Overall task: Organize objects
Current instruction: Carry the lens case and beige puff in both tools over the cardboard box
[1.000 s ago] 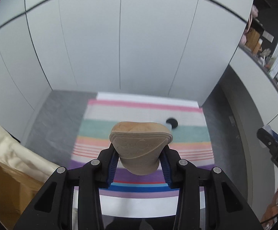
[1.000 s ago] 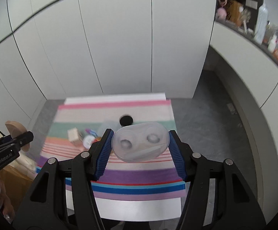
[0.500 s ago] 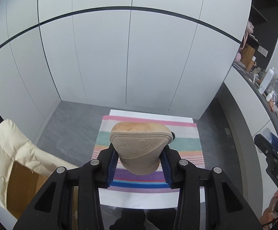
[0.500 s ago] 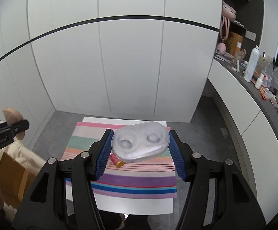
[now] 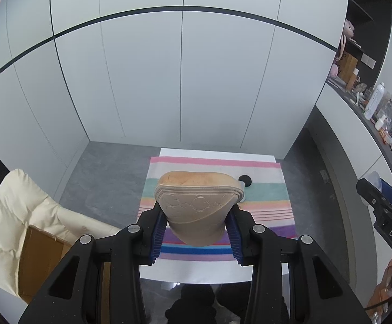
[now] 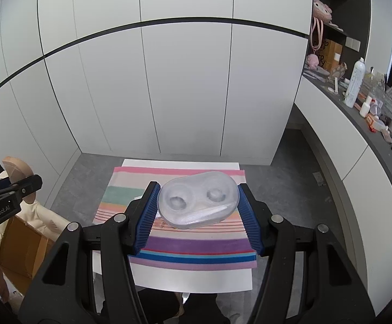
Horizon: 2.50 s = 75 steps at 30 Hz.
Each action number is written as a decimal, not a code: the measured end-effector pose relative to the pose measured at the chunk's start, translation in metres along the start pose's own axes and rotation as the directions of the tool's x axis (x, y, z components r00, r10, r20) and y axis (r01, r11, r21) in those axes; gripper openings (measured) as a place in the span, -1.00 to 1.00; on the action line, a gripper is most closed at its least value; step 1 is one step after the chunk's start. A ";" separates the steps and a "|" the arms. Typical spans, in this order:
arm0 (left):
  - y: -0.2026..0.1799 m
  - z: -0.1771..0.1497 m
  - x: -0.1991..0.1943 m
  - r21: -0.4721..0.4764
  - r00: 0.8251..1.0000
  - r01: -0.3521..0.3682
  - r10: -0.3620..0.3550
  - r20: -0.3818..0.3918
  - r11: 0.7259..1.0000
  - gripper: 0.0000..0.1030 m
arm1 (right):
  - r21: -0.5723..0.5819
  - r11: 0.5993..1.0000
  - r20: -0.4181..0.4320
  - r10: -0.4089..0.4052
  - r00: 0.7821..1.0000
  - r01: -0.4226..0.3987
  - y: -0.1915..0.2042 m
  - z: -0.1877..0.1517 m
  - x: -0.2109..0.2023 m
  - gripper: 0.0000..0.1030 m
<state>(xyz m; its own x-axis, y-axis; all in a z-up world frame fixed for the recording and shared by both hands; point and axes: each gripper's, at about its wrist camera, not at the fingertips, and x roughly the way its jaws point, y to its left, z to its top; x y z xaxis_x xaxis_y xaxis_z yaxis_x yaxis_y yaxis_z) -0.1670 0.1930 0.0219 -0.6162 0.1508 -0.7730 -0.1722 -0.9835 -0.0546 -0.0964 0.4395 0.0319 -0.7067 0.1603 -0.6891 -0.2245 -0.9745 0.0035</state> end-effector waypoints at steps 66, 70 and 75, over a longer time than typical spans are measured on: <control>0.283 -0.306 -0.093 -0.401 0.925 -0.379 0.352 -0.144 0.834 -0.20 | -0.435 0.716 -0.311 0.449 0.837 -0.546 0.309 -0.233 -0.065 0.17; 0.301 -0.318 -0.097 -0.432 0.906 -0.421 0.391 -0.161 0.798 -0.20 | -0.472 0.650 -0.344 0.486 0.803 -0.596 0.348 -0.246 -0.069 0.17; 0.324 -0.321 -0.083 -0.458 0.907 -0.419 0.386 -0.170 0.784 -0.20 | -0.506 0.603 -0.363 0.500 0.786 -0.617 0.390 -0.252 -0.065 0.17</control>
<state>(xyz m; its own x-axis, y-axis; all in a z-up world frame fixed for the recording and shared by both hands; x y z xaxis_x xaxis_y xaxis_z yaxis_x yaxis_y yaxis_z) 0.0750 -0.1698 -0.1347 -0.4942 -0.2594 -0.8298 0.4751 -0.8799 -0.0079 0.0308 0.0091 -0.1044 -0.4245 -0.4180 -0.8032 0.6399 -0.7661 0.0605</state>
